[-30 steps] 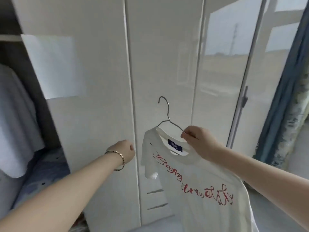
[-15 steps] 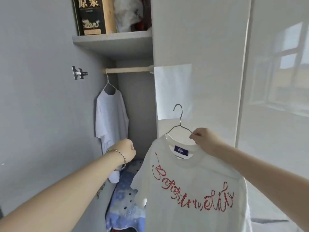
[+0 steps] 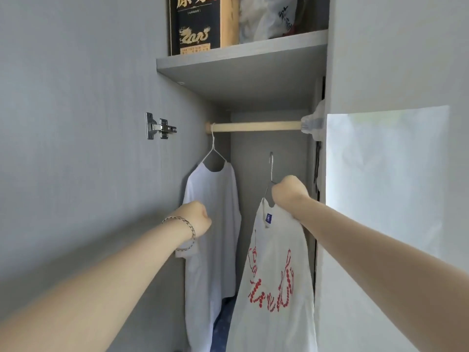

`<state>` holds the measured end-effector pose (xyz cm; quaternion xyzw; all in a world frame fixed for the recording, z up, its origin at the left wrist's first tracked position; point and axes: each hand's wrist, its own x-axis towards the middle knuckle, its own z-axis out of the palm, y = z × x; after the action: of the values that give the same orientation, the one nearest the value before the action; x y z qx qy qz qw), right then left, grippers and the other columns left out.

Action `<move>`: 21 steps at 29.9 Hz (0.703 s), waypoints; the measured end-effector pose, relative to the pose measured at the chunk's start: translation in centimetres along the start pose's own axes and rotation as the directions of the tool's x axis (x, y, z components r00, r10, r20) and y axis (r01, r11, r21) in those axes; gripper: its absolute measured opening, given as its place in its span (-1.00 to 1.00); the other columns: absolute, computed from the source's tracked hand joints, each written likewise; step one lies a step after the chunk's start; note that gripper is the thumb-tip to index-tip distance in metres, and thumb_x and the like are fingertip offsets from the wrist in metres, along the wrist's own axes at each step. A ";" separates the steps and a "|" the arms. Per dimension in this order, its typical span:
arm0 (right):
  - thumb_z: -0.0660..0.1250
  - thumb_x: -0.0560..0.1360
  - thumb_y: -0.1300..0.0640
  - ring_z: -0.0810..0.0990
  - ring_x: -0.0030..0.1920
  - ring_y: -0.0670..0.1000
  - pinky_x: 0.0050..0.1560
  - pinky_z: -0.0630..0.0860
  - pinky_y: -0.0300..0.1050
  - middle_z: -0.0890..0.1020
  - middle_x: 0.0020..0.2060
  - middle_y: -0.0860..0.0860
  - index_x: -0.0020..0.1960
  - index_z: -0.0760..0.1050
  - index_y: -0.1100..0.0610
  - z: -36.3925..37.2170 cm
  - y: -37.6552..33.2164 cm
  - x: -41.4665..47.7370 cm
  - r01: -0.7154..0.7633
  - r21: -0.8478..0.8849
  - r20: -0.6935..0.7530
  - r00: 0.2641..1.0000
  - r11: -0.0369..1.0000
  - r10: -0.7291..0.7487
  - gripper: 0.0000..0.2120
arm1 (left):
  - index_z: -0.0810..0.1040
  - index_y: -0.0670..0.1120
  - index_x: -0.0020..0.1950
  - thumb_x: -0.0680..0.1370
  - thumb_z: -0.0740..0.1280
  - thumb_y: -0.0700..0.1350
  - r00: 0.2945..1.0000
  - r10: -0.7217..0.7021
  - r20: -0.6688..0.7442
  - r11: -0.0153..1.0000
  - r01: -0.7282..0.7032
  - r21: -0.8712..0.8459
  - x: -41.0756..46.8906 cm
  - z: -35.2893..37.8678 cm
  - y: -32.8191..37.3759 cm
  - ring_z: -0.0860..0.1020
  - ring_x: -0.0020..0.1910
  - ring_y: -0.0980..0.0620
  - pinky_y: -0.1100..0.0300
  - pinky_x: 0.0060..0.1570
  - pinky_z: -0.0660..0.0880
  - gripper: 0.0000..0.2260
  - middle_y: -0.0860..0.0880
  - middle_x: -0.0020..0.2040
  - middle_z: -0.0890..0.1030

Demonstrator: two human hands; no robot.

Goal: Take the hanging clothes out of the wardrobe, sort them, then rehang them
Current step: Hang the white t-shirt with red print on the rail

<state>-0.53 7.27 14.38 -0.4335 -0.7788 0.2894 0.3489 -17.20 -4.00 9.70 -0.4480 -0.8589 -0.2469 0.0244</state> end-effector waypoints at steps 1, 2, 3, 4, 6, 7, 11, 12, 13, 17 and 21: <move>0.11 0.57 0.28 0.41 -0.28 0.12 -0.29 0.33 -0.19 0.44 -0.26 0.14 -0.28 0.28 0.25 0.8 -0.6 1.8 0.022 0.016 -0.018 1.000 1.000 -0.022 -0.76 | 0.38 -0.07 -0.22 0.42 0.13 -0.24 1.000 -0.003 -0.011 1.000 0.003 0.012 1.6 -0.5 0.0 0.38 -0.32 -0.02 0.20 -0.23 0.31 -0.90 -0.06 -0.27 0.44; 0.13 0.57 0.25 0.46 -0.19 0.14 -0.21 0.36 -0.18 0.48 -0.18 0.17 -0.23 0.33 0.24 1.6 -1.3 3.4 0.047 0.038 -0.032 0.998 0.998 -0.045 -0.80 | 0.39 -0.08 -0.20 0.44 0.12 -0.25 1.000 -0.006 -0.020 1.000 0.006 0.023 3.2 -0.9 0.0 0.39 -0.31 -0.03 0.20 -0.23 0.33 -0.89 -0.07 -0.26 0.45; 0.14 0.57 0.24 0.51 -0.10 0.18 -0.16 0.38 -0.16 0.52 -0.10 0.20 -0.18 0.37 0.24 2.6 -2.0 5.0 0.072 0.070 -0.048 0.996 0.995 -0.069 -0.83 | 0.41 -0.09 -0.19 0.45 0.12 -0.25 0.999 -0.013 -0.034 0.999 0.014 0.031 4.9 -1.4 -0.2 0.41 -0.30 -0.04 0.20 -0.22 0.35 -0.88 -0.08 -0.24 0.47; 0.15 0.56 0.24 0.54 -0.02 0.21 -0.10 0.41 -0.13 0.56 -0.03 0.23 -0.16 0.40 0.25 3.7 -2.7 6.9 0.095 0.098 -0.063 0.994 0.991 -0.089 -0.85 | 0.42 -0.09 -0.18 0.46 0.12 -0.26 0.999 -0.020 -0.047 0.999 0.022 0.045 6.8 -1.8 -0.4 0.42 -0.29 -0.05 0.20 -0.21 0.36 -0.88 -0.09 -0.24 0.48; 0.15 0.56 0.24 0.54 0.05 0.20 -0.03 0.42 -0.11 0.56 0.01 0.24 -0.24 0.38 0.24 5.4 -4.2 9.6 0.125 0.130 -0.086 0.990 0.984 -0.114 -0.80 | 0.44 -0.10 -0.17 0.46 0.13 -0.26 0.997 -0.022 -0.069 0.997 0.027 0.068 9.5 -2.7 -0.6 0.44 -0.28 -0.05 0.19 -0.21 0.38 -0.87 -0.10 -0.24 0.50; 0.15 0.56 0.25 0.54 0.05 0.19 -0.04 0.40 -0.13 0.55 0.01 0.24 -0.24 0.37 0.24 6.3 -4.9 11.1 0.145 0.148 -0.102 0.986 0.978 -0.130 -0.80 | 0.47 -0.10 -0.16 0.47 0.14 -0.26 0.997 -0.023 -0.077 0.997 0.028 0.069 10.9 -3.1 -0.7 0.46 -0.28 -0.06 0.18 -0.20 0.41 -0.86 -0.11 -0.23 0.52; 0.14 0.57 0.24 0.55 0.12 0.22 -0.10 0.33 -0.18 0.58 0.08 0.25 0.07 0.50 0.35 8.7 -8.1 17.3 0.228 0.189 -0.216 0.959 0.955 -0.186 -0.77 | 0.51 -0.11 -0.13 0.49 0.15 -0.24 0.991 0.015 -0.133 0.999 -0.009 0.051 15.7 -4.3 -0.4 0.58 -0.20 -0.11 0.14 -0.12 0.51 -0.85 -0.16 -0.17 0.60; 0.14 0.57 0.23 0.55 0.11 0.23 -0.10 0.34 -0.17 0.59 0.08 0.26 0.08 0.51 0.35 9.1 -8.8 18.8 0.242 0.202 -0.246 0.950 0.949 -0.190 -0.75 | 0.52 -0.12 -0.12 0.50 0.15 -0.24 0.990 0.026 -0.142 0.999 -0.020 0.047 16.7 -4.5 -0.3 0.62 -0.14 -0.13 0.12 -0.07 0.54 -0.84 -0.17 -0.13 0.63; 0.13 0.58 0.22 0.55 0.12 0.24 -0.10 0.36 -0.15 0.59 0.08 0.26 0.08 0.51 0.35 9.6 -9.5 20.1 0.253 0.214 -0.270 0.944 0.944 -0.192 -0.75 | 0.52 -0.11 -0.11 0.50 0.15 -0.24 0.988 0.035 -0.150 0.999 -0.029 0.045 17.5 -4.7 -0.2 0.63 -0.08 -0.15 0.09 -0.04 0.55 -0.85 -0.16 -0.09 0.65; 0.12 0.58 0.22 0.55 0.15 0.24 0.06 0.46 -0.08 0.58 0.10 0.27 0.11 0.52 0.36 12.3 -11.3 24.3 0.258 0.240 -0.246 0.949 0.936 -0.198 -0.72 | 0.54 -0.14 -0.01 0.53 0.16 -0.20 0.985 0.043 -0.169 0.997 -0.031 0.072 19.9 -5.6 -0.6 0.63 -0.04 -0.15 0.07 0.00 0.56 -0.82 -0.13 -0.08 0.64; 0.13 0.58 0.20 0.55 0.14 0.22 0.07 0.46 -0.10 0.60 0.09 0.26 0.08 0.54 0.35 16.3 -10.6 26.7 0.186 0.261 -0.157 0.976 0.947 -0.149 -0.72 | 0.56 -0.08 -0.03 0.52 0.17 -0.16 0.980 0.036 -0.198 0.990 -0.008 0.142 21.3 -5.8 -1.6 0.61 -0.01 -0.10 0.15 -0.02 0.52 -0.83 -0.03 -0.22 0.55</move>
<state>-28.67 23.48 20.56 -0.3317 -0.7400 0.3336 0.4807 -32.16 8.80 19.74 -0.4275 -0.8624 -0.2294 0.1446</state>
